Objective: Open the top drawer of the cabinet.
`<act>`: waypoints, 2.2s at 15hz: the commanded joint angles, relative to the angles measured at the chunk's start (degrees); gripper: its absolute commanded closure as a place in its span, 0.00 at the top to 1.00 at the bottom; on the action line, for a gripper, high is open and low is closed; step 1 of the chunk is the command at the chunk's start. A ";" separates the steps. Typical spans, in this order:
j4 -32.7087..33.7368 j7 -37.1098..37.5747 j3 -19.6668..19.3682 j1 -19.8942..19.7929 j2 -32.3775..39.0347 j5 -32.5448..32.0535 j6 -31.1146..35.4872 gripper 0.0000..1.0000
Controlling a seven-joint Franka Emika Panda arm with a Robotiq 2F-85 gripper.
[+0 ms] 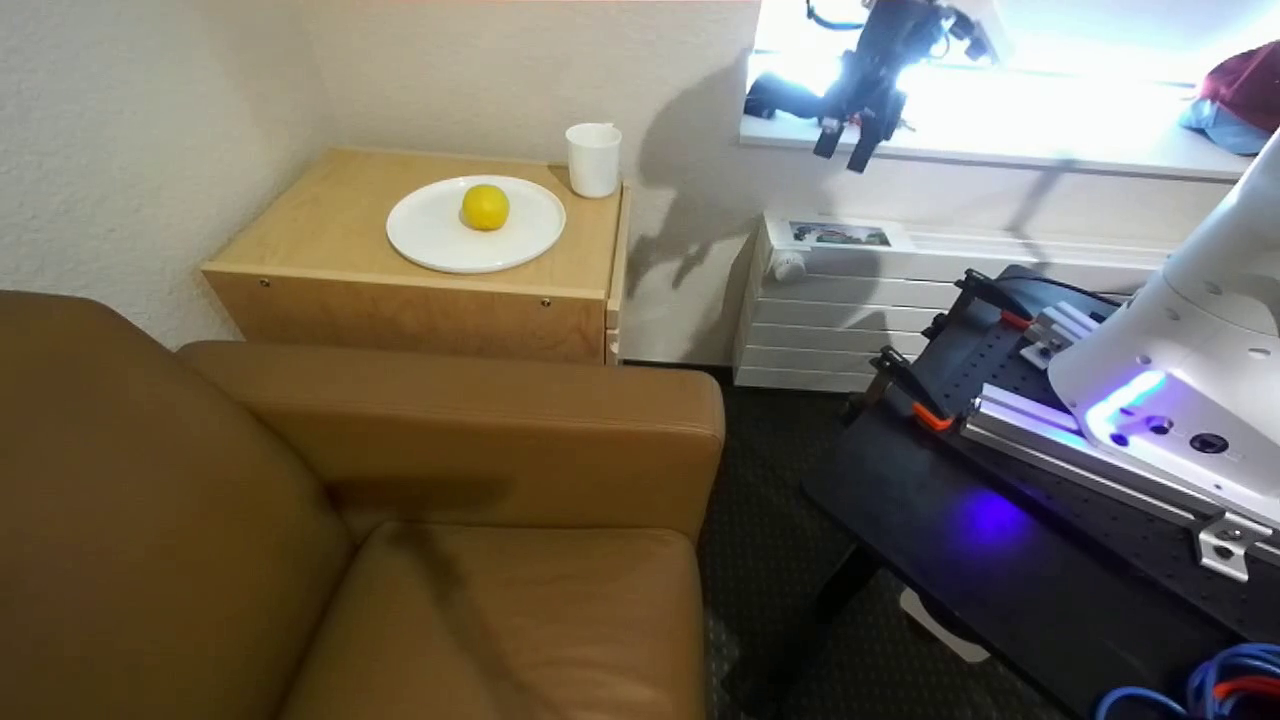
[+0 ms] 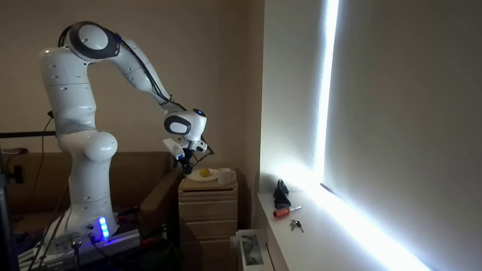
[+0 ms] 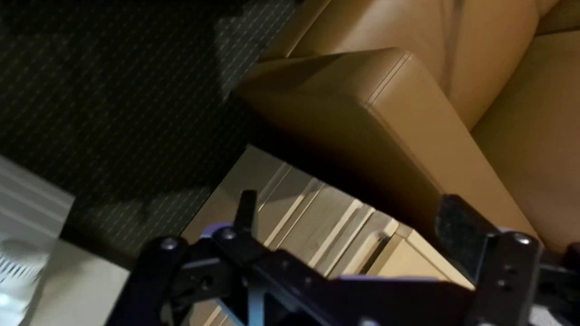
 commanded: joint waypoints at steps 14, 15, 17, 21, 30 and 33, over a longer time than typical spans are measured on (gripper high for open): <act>16.74 9.32 20.27 7.43 32.46 39.16 31.75 1.00; 18.42 7.86 21.01 6.62 33.74 42.57 32.69 1.00; 22.98 1.98 23.31 4.42 35.82 53.33 34.68 1.00; 30.09 -7.04 20.87 6.32 41.63 64.71 41.09 1.00; 29.92 0.46 19.54 7.56 45.74 58.16 44.12 1.00; 31.29 2.72 19.37 8.26 49.87 56.61 44.88 1.00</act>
